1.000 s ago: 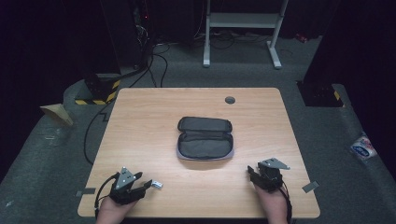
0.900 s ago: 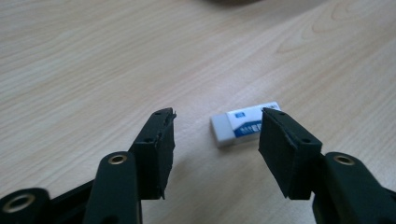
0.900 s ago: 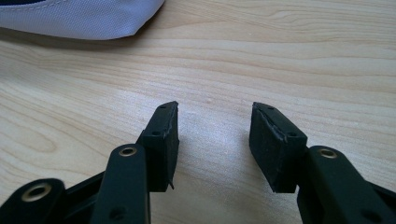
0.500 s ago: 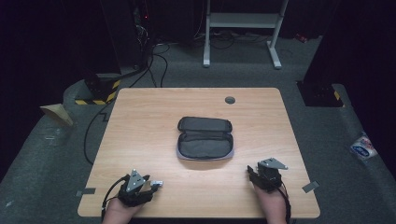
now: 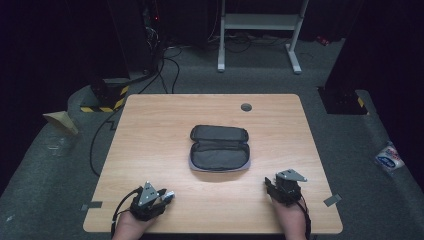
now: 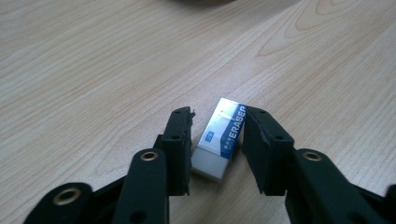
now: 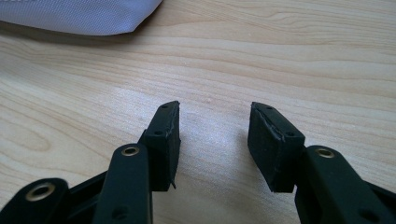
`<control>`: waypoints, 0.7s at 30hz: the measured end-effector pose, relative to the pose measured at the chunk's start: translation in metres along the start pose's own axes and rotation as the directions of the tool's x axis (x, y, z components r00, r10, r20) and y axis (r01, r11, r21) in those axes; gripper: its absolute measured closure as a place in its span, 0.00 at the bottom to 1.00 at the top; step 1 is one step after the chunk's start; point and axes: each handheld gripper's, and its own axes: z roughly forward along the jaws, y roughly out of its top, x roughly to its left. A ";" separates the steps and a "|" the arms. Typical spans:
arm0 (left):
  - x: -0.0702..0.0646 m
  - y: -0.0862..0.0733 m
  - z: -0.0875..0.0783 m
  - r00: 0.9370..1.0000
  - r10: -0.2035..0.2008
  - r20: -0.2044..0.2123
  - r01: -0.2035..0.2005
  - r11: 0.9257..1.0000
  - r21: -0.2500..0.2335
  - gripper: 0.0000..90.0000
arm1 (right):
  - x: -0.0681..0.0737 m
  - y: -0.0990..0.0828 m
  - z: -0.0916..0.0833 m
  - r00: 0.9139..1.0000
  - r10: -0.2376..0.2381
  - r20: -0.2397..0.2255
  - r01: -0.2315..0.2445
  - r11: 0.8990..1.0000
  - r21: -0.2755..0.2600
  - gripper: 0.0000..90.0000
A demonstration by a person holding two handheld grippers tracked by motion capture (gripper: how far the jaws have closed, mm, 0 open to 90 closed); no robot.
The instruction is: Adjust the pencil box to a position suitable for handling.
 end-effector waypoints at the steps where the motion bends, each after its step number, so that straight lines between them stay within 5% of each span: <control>1: 0.000 0.000 0.000 1.000 0.000 0.000 0.000 1.000 0.000 0.71 | 0.000 0.000 0.000 1.000 0.002 0.000 -0.002 1.000 0.000 0.59; 14: 0.009 0.004 0.006 0.998 -0.058 0.039 0.059 0.998 -0.005 0.81 | 0.000 0.001 0.001 1.000 0.000 -0.002 0.000 1.000 0.002 0.59; 21: 0.013 0.004 0.003 0.995 -0.096 0.034 0.097 0.994 -0.050 0.81 | 0.001 0.001 0.001 1.000 0.002 -0.001 -0.002 1.000 0.004 0.59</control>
